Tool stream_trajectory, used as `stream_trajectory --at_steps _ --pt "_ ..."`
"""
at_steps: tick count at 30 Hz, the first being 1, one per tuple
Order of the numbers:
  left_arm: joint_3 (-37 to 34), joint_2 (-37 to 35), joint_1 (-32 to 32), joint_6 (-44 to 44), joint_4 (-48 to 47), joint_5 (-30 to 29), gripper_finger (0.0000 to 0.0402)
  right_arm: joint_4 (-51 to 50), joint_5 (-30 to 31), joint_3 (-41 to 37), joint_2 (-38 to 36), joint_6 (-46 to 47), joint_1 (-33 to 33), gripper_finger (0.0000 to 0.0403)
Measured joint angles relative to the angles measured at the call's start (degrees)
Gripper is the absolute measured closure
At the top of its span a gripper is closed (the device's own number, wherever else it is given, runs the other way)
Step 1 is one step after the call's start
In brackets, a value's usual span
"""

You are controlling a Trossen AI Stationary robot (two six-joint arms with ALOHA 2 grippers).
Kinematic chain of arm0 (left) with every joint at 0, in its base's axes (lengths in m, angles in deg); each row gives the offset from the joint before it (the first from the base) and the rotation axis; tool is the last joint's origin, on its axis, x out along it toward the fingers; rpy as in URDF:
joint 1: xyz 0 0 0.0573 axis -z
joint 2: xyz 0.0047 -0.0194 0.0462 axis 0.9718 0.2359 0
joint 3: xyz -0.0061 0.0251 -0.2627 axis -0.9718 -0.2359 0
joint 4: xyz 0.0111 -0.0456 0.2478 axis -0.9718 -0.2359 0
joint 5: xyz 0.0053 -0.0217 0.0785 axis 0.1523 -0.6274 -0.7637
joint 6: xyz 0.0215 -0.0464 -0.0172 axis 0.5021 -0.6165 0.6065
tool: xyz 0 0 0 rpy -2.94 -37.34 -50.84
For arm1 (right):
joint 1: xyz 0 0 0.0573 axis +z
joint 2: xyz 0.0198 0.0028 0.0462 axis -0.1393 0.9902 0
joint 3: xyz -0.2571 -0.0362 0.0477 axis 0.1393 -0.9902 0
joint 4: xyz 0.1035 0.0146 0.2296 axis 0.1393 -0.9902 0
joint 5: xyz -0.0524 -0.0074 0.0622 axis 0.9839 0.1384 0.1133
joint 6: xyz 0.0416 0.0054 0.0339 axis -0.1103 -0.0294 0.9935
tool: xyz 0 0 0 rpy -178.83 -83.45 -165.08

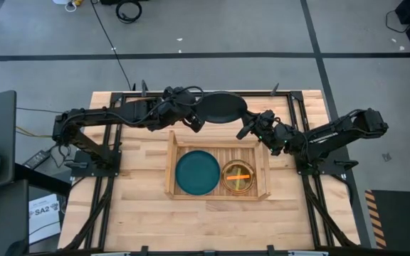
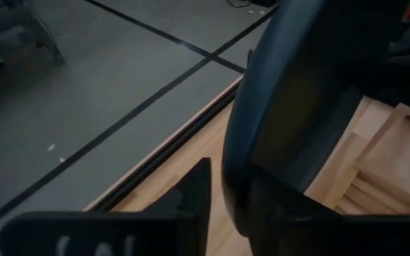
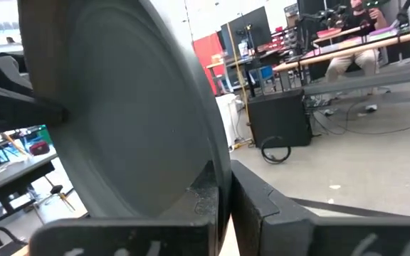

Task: Place and stack plates onto a shelf
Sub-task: Stack the black plate on top of the dark green plate on the shelf

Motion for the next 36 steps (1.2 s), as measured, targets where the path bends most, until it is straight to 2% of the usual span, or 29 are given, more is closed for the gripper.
stream_trajectory --at_steps 5,9,21,28,31,36 --pt "0.00 0.00 -0.08 2.67 -0.14 0.31 0.0288 -0.09 1.57 0.00 -0.02 -1.23 -1.57 0.0379" --pt "0.00 0.00 -0.09 3.16 -0.34 0.20 0.0269 -0.10 3.17 0.00 -0.01 -1.26 -3.33 0.0379" --pt "0.00 0.00 -0.02 3.49 -1.10 0.41 0.0265 -0.09 2.26 0.00 -0.04 -4.32 -8.58 0.0380" --pt "0.04 -3.36 0.75 5.63 -3.38 9.65 0.0265 -0.93 -4.06 0.00 -0.95 -4.39 -9.01 0.0380" --pt "0.02 -5.90 2.19 5.97 -6.34 12.07 0.0265 -5.37 -6.35 0.98 -2.46 -1.66 -9.01 0.0380" --pt "0.02 -11.65 5.83 6.52 -12.10 11.81 0.0265 -24.82 -11.87 7.88 -4.81 3.13 -8.65 0.0380"
